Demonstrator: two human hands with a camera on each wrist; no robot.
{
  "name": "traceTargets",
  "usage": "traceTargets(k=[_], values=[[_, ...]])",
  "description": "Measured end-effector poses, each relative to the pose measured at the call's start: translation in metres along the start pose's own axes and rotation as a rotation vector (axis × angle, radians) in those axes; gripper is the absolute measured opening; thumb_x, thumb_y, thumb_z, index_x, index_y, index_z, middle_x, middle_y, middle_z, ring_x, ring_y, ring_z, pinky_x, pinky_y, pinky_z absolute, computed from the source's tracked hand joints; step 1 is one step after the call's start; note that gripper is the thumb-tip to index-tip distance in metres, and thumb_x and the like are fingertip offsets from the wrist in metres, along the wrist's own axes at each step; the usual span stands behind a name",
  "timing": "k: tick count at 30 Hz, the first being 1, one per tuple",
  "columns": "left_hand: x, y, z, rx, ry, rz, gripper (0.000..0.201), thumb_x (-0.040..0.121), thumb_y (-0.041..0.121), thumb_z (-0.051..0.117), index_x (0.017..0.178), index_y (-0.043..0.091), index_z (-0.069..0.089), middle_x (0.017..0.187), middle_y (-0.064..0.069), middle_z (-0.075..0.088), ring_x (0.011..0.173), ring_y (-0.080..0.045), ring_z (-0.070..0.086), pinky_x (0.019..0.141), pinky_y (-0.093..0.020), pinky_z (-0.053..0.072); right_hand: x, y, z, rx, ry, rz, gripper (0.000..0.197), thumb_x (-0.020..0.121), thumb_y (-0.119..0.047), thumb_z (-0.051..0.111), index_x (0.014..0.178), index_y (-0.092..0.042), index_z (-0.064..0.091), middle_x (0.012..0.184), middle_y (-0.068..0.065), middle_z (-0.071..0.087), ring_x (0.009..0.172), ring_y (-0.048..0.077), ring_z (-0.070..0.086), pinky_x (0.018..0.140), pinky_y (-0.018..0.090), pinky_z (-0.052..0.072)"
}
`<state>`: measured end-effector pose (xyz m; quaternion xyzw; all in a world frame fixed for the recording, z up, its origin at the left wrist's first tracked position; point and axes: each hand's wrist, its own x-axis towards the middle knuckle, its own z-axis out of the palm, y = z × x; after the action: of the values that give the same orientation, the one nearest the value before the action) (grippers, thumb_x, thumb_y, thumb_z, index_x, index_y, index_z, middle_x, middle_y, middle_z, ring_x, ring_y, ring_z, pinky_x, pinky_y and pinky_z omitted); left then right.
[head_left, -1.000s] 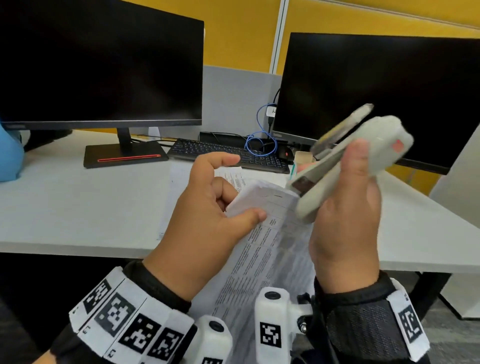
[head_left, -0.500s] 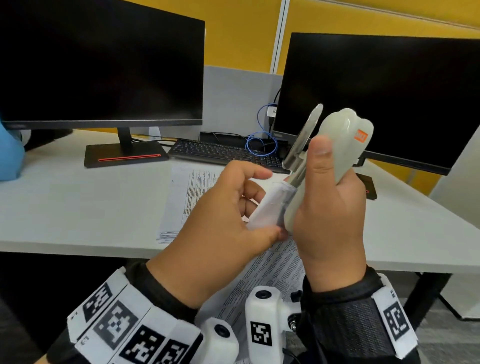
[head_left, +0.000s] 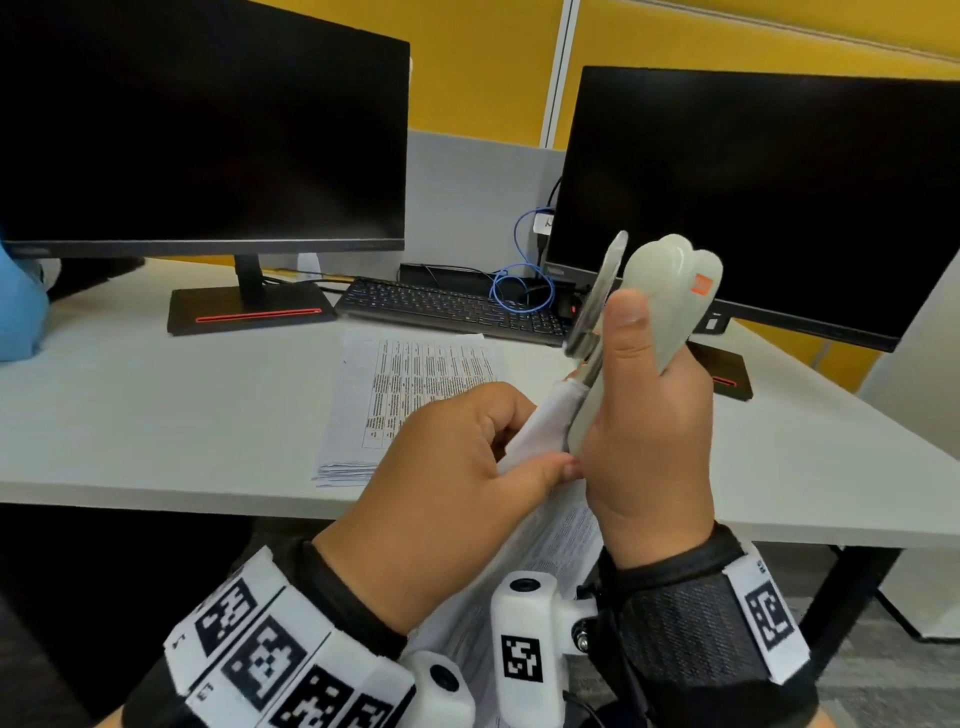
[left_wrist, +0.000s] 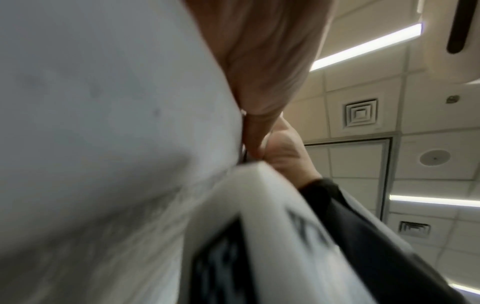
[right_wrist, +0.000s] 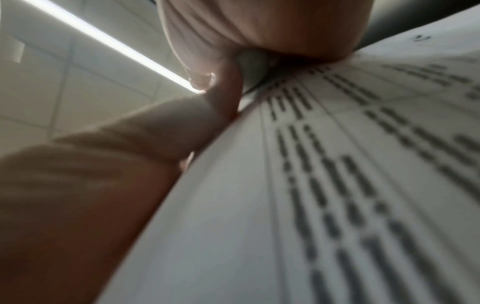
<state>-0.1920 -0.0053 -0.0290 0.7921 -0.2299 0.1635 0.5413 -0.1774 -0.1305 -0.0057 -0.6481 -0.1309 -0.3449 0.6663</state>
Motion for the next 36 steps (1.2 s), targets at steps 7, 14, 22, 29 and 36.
traceTargets(k=[7,14,22,29,36], values=[[0.012,-0.016,-0.021,-0.026,-0.038,-0.038,0.015,0.082,0.010,0.073,0.085,0.024,0.071,0.079,0.007,0.072,0.074,-0.007,0.067,0.071,-0.028,0.057,0.019,0.003,-0.017,0.134,0.056,0.147,0.042,0.085,-0.057,0.046,0.087,-0.019,0.065,0.070,-0.005,0.069,0.073,0.015,0.068,0.075,0.038,0.057],[0.012,-0.033,-0.030,-0.172,-0.023,0.172,0.030,0.059,-0.010,0.068,0.056,0.020,0.068,0.084,0.003,0.067,0.079,-0.006,0.063,0.071,-0.016,0.048,0.030,-0.002,-0.038,0.139,0.214,0.153,0.034,0.099,-0.051,0.042,0.105,-0.022,0.059,0.084,-0.014,0.068,0.080,0.002,0.068,0.068,0.023,0.054],[0.011,-0.041,-0.031,-0.209,-0.057,0.167,0.046,0.056,-0.015,0.061,0.047,0.029,0.065,0.085,0.000,0.068,0.083,-0.017,0.065,0.075,-0.026,0.052,0.034,0.006,-0.046,0.034,0.256,0.255,0.043,0.096,-0.059,0.042,0.116,-0.024,0.056,0.106,-0.002,0.062,0.106,0.026,0.065,0.071,0.028,0.054],[0.014,-0.042,-0.038,-0.313,-0.003,-0.008,0.021,0.073,-0.006,0.076,0.066,0.011,0.067,0.078,-0.009,0.072,0.074,-0.025,0.067,0.069,-0.033,0.057,0.041,0.034,-0.051,-0.150,0.079,0.611,0.058,0.091,-0.068,0.040,0.119,-0.020,0.060,0.104,0.003,0.067,0.089,0.024,0.063,0.068,0.031,0.053],[0.016,-0.056,-0.045,-0.348,0.223,-0.164,0.015,0.080,0.009,0.072,0.072,0.021,0.074,0.073,0.001,0.072,0.069,-0.010,0.067,0.061,-0.018,0.053,0.037,0.071,-0.059,-0.284,-0.069,0.919,0.021,0.091,-0.036,0.055,0.099,-0.016,0.061,0.092,0.009,0.069,0.085,0.027,0.062,0.076,0.038,0.046]])
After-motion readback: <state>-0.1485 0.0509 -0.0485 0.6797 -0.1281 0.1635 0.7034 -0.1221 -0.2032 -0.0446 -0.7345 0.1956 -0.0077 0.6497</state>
